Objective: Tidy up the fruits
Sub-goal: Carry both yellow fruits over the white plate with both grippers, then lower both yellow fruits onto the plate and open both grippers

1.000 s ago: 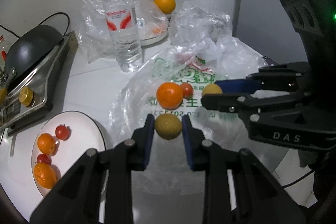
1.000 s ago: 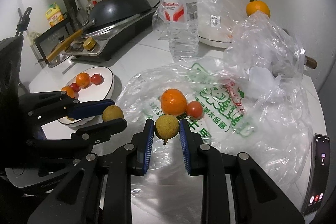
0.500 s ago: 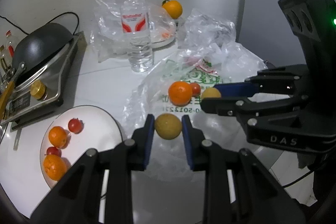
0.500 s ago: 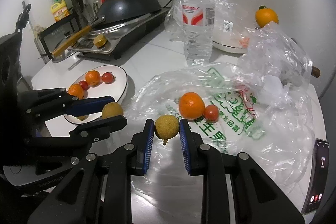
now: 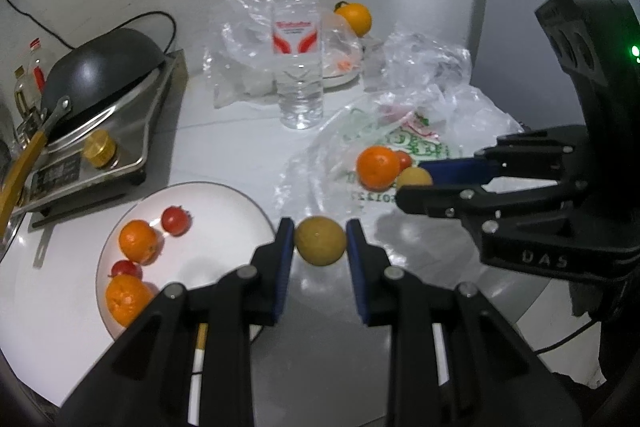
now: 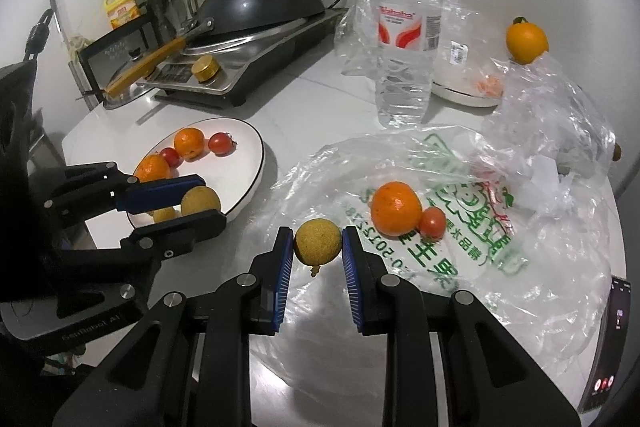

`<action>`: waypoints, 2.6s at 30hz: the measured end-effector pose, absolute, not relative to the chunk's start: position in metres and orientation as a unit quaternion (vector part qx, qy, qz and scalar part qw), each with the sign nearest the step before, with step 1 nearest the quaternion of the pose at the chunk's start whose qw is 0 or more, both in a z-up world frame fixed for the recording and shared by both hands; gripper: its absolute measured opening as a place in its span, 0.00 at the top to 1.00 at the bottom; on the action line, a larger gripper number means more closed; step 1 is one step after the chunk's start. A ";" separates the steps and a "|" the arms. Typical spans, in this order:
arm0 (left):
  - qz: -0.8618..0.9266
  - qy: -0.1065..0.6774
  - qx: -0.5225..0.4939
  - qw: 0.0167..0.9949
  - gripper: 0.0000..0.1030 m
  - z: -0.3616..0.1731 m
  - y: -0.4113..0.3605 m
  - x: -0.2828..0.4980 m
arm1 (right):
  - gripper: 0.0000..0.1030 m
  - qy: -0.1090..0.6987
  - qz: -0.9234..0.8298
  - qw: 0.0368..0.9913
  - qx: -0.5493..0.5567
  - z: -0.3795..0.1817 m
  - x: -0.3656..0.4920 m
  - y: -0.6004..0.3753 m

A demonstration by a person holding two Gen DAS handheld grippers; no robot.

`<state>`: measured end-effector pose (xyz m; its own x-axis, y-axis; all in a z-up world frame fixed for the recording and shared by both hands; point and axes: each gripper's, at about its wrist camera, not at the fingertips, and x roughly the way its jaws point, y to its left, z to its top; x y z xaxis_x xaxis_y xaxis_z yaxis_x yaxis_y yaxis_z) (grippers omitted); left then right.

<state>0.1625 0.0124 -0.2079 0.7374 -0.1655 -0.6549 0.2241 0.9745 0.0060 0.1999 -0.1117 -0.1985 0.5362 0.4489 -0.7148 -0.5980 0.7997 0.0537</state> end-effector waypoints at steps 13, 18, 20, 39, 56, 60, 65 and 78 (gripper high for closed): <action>-0.080 0.340 0.028 0.937 0.74 -0.209 0.050 0.157 | 0.74 0.374 0.305 0.868 -0.120 -0.194 0.197 -0.082; -0.074 0.340 0.027 0.937 0.74 -0.212 0.062 0.156 | 0.74 0.374 0.307 0.867 -0.123 -0.194 0.199 -0.073; -0.071 0.340 0.025 0.937 0.74 -0.212 0.067 0.156 | 0.74 0.375 0.308 0.866 -0.125 -0.194 0.199 -0.069; -0.040 0.338 0.029 0.940 0.74 -0.222 0.094 0.163 | 0.74 0.370 0.332 0.858 -0.132 -0.198 0.209 -0.036; -0.036 0.356 0.033 0.933 0.74 -0.242 0.118 0.184 | 0.74 0.376 0.346 0.848 -0.139 -0.209 0.234 0.006; -0.036 0.365 0.030 0.930 0.74 -0.247 0.121 0.190 | 0.74 0.380 0.351 0.844 -0.141 -0.215 0.240 0.017; -0.036 0.371 0.018 0.928 0.74 -0.250 0.123 0.194 | 0.74 0.389 0.355 0.838 -0.141 -0.225 0.250 0.028; -0.038 0.369 0.012 0.928 0.73 -0.251 0.126 0.198 | 0.74 0.404 0.358 0.827 -0.155 -0.238 0.259 0.044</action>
